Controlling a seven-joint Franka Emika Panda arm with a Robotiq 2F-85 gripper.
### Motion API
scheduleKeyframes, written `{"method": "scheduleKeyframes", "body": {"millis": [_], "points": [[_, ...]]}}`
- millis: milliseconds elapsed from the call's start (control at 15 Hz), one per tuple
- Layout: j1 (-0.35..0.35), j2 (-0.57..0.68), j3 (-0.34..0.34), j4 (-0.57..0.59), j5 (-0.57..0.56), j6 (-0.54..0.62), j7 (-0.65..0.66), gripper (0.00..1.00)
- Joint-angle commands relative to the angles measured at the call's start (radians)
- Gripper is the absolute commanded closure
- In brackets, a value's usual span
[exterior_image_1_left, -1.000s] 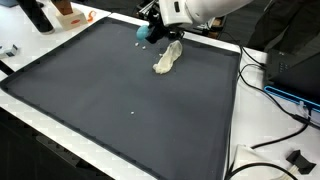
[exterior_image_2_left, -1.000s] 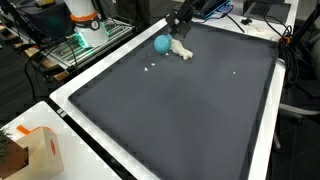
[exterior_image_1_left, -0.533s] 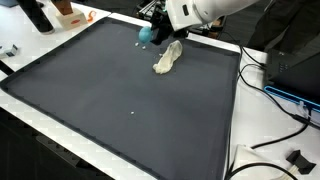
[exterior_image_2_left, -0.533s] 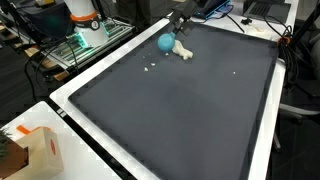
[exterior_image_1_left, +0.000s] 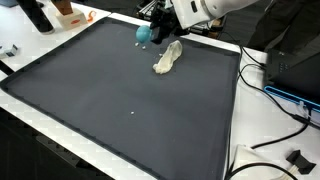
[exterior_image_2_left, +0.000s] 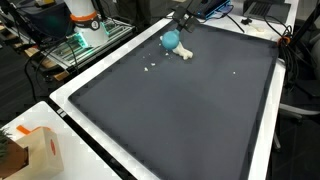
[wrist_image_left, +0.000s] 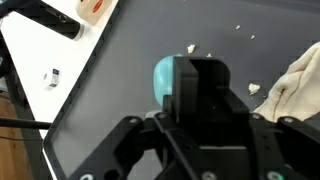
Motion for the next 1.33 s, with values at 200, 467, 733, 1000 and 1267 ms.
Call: {"method": "scheduleKeyframes", "body": {"millis": [200, 467, 733, 1000, 1267], "points": [[0.002, -0.056, 0.028, -0.028, -0.072, 0.003, -0.054, 0.75], [-0.007, -0.106, 0.047, -0.042, -0.069, 0.032, -0.09, 0.75], [-0.017, -0.158, 0.061, -0.046, -0.061, 0.073, -0.126, 0.75], [-0.039, -0.215, 0.074, -0.056, -0.027, 0.158, -0.179, 0.75], [-0.065, -0.271, 0.08, -0.075, 0.027, 0.245, -0.242, 0.75]]}}
